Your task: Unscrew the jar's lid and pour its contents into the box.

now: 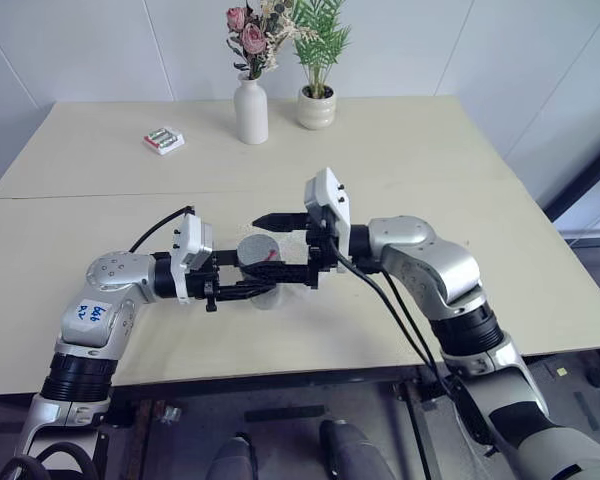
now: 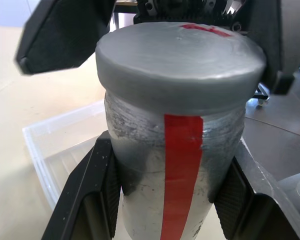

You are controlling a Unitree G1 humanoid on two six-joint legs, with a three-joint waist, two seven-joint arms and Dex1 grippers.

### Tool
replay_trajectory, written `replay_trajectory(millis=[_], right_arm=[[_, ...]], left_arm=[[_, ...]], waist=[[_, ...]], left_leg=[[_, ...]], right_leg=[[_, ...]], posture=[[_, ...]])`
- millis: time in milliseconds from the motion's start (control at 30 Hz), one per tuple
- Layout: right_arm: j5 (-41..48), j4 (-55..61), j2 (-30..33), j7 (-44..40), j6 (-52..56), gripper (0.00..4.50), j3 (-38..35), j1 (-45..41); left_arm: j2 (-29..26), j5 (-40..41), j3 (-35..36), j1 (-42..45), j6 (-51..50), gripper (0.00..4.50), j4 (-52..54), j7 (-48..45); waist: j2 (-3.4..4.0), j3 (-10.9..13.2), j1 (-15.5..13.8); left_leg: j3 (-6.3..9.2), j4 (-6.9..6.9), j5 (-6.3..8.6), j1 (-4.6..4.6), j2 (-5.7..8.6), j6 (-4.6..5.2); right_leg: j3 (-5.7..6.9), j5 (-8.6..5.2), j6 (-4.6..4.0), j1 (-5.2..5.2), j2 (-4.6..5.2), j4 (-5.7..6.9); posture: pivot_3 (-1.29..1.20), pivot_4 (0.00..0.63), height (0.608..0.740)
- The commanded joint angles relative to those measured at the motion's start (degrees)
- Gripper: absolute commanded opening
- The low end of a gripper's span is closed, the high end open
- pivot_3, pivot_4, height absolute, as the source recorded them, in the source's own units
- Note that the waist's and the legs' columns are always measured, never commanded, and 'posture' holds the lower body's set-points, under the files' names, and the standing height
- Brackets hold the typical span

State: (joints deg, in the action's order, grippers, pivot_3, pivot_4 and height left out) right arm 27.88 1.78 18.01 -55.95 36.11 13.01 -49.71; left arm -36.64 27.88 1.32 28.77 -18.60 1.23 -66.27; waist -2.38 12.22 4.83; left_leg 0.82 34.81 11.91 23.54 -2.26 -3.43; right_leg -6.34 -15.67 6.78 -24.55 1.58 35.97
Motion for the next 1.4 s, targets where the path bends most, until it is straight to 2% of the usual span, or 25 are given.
replay_trajectory(millis=[33, 400, 633, 767, 967, 1200, 1400], right_arm=[[-0.08, -1.15, 2.25, 1.11, -1.36, 4.48, -4.96, -0.07], [0.80, -3.15, 5.50, 0.65, -2.21, 4.48, -6.50, 0.66], [0.90, -5.26, 9.23, -2.57, -1.71, 4.48, -8.46, 1.83], [3.89, -3.03, 10.29, -5.19, -0.28, 4.48, -9.90, 2.48], [6.60, 0.40, 8.93, -5.37, 1.16, 4.48, -10.42, 1.86], [7.92, 6.45, 2.63, -2.16, 2.87, 4.48, -6.87, 0.91], [6.49, 6.76, -0.77, 0.30, 3.06, 4.48, -4.09, -0.12]], left_arm=[[-0.28, 0.92, 0.41, 0.40, 0.77, 2.05, 1.92, -1.34], [-0.24, 0.99, 0.52, 0.72, 0.70, 2.05, 1.78, -1.34], [-0.11, 1.00, 0.95, 0.65, 0.44, 2.05, 2.00, -1.46], [-0.36, 1.19, 1.24, 0.19, 0.17, 2.05, 2.48, -1.39], [-0.48, 1.24, 1.36, -0.06, 0.10, 2.05, 2.69, -1.43], [-0.23, 1.23, 1.18, -0.23, 0.18, 2.05, 2.75, -1.51], [-0.12, 1.06, 0.97, 0.01, 0.30, 2.05, 2.53, -1.62]], waist=[[0.00, 0.00, 0.03], [0.00, 0.00, -0.09], [0.00, 0.00, 0.05], [0.00, 0.00, -0.01], [0.00, 0.00, 0.00], [0.00, 0.00, 0.02], [0.01, 0.00, -0.08]], left_leg=[[0.00, 0.00, 0.00, 0.00, 0.00, 0.00], [0.00, 0.01, 0.00, 0.01, 0.00, 0.00], [-0.02, -0.05, 0.01, 0.01, 0.00, 0.01], [-0.02, -0.05, 0.01, 0.01, 0.00, 0.01], [-0.02, -0.03, 0.01, 0.01, 0.00, 0.01], [-0.01, -0.02, 0.01, 0.01, -0.02, 0.01], [-0.01, 0.00, 0.01, 0.02, -0.02, 0.01]], right_leg=[[0.00, 0.00, 0.00, 0.00, 0.00, 0.00], [0.00, 0.00, 0.00, 0.00, 0.00, -0.02], [-0.01, -0.01, -0.01, -0.02, -0.01, -0.04], [-0.01, -0.01, 0.00, -0.02, -0.01, -0.04], [-0.02, 0.00, 0.01, -0.01, -0.01, -0.03], [-0.01, 0.00, 0.00, -0.02, -0.02, -0.01], [-0.01, 0.00, 0.00, -0.01, -0.02, -0.02]], posture=[[0.00, 0.150, 0.740], [0.00, 0.150, 0.740], [0.00, 0.150, 0.740], [0.00, 0.150, 0.740], [0.00, 0.150, 0.740], [0.00, 0.150, 0.740], [0.00, 0.150, 0.740]])
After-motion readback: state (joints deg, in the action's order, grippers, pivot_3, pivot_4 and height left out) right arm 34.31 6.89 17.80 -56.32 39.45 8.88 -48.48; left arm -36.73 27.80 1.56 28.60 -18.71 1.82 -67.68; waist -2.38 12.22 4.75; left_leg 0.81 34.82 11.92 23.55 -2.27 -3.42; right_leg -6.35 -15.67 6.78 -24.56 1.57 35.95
